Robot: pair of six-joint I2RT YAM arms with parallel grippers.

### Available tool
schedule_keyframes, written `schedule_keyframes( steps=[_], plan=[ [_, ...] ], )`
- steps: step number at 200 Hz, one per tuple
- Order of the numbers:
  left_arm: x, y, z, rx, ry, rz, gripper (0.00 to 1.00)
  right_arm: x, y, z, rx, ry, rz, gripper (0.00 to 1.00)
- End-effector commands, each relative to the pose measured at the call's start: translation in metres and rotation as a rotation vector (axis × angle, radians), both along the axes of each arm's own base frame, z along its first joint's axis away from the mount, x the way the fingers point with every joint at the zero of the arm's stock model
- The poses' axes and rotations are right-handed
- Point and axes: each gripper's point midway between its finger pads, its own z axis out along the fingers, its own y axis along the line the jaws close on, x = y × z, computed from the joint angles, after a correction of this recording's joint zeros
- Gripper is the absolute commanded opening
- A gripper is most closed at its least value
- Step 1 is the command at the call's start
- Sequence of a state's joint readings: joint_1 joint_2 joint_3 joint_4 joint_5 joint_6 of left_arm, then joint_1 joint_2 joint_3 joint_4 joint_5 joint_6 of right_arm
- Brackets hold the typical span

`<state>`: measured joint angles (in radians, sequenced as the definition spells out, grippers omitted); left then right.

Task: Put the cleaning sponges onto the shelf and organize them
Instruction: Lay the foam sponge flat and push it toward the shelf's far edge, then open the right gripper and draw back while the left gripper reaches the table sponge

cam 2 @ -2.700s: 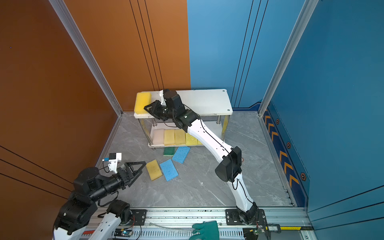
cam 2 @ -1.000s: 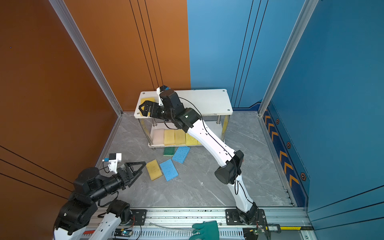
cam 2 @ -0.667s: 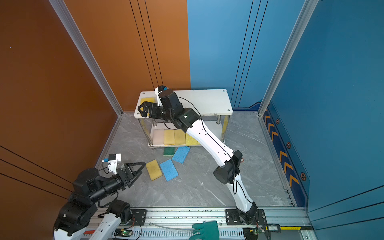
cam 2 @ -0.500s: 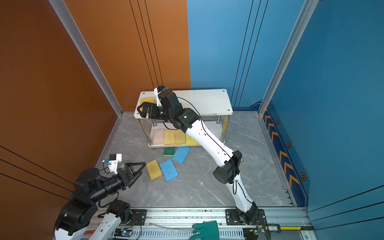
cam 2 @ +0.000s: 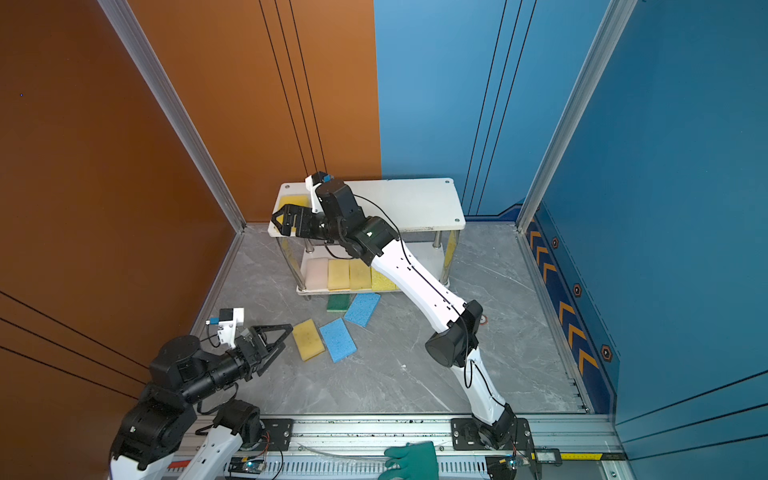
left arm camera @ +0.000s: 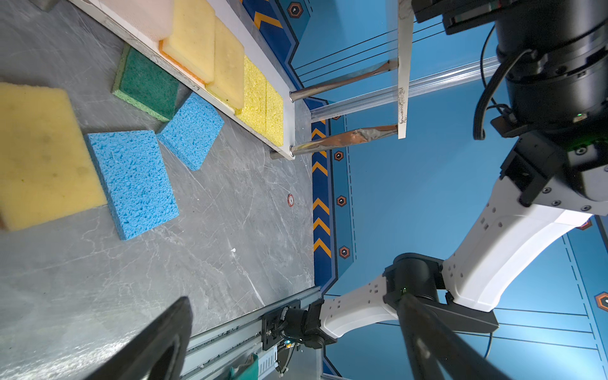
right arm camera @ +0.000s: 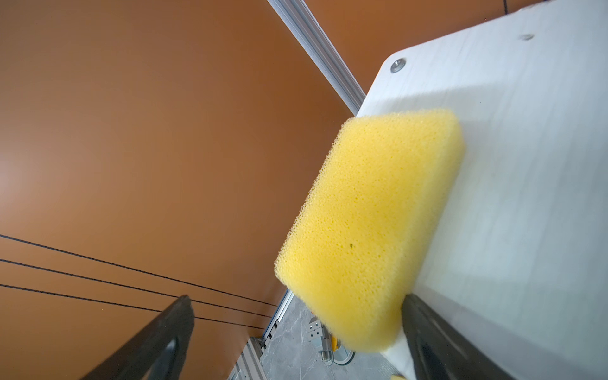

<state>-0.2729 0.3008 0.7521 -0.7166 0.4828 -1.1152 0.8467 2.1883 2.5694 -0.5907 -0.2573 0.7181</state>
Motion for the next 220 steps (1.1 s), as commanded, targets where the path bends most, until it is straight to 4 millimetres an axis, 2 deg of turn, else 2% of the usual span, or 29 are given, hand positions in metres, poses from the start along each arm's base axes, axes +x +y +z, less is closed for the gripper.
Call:
schedule_keyframes(
  steps=[1,54,81,109,113,115,118,152,172,180,189,199,220],
  plan=[
    [0.001,0.003,-0.006,0.005,0.009,0.016,0.98,-0.001,0.009,-0.037,-0.057,0.085,0.017,1.00],
    [0.004,0.002,-0.009,0.020,0.021,0.010,0.98,-0.001,0.011,-0.040,-0.056,0.098,0.027,1.00],
    [0.008,0.002,-0.017,0.041,0.052,0.016,0.98,-0.002,-0.003,-0.025,-0.071,0.052,-0.007,1.00],
    [0.011,0.008,-0.033,0.109,0.119,0.039,0.98,-0.014,-0.028,0.005,-0.077,0.000,-0.031,1.00],
    [0.011,0.010,-0.035,0.123,0.133,0.042,0.98,-0.014,-0.030,0.004,-0.086,0.000,-0.032,1.00],
    [0.011,0.010,-0.037,0.131,0.142,0.043,0.98,-0.020,-0.036,0.015,-0.074,-0.014,-0.034,1.00],
    [0.011,0.011,-0.040,0.143,0.156,0.045,0.98,-0.024,-0.042,0.021,-0.075,-0.023,-0.035,1.00],
    [0.010,0.026,-0.081,0.287,0.346,0.080,0.98,-0.063,-0.093,0.036,-0.132,-0.054,-0.056,1.00],
    [0.016,0.032,-0.098,0.340,0.410,0.097,0.98,-0.088,-0.131,0.025,-0.173,-0.033,-0.084,1.00],
    [0.019,0.035,-0.103,0.367,0.428,0.104,0.98,-0.098,-0.146,0.014,-0.188,-0.011,-0.095,1.00],
    [0.022,0.039,-0.111,0.402,0.454,0.106,0.98,-0.108,-0.161,0.000,-0.204,0.018,-0.101,1.00],
    [0.025,0.042,-0.122,0.434,0.494,0.104,1.00,-0.117,-0.178,-0.029,-0.243,0.072,-0.117,1.00],
    [0.031,0.047,-0.145,0.480,0.560,0.090,0.90,-0.137,-0.202,-0.067,-0.271,0.150,-0.135,1.00]
  ],
)
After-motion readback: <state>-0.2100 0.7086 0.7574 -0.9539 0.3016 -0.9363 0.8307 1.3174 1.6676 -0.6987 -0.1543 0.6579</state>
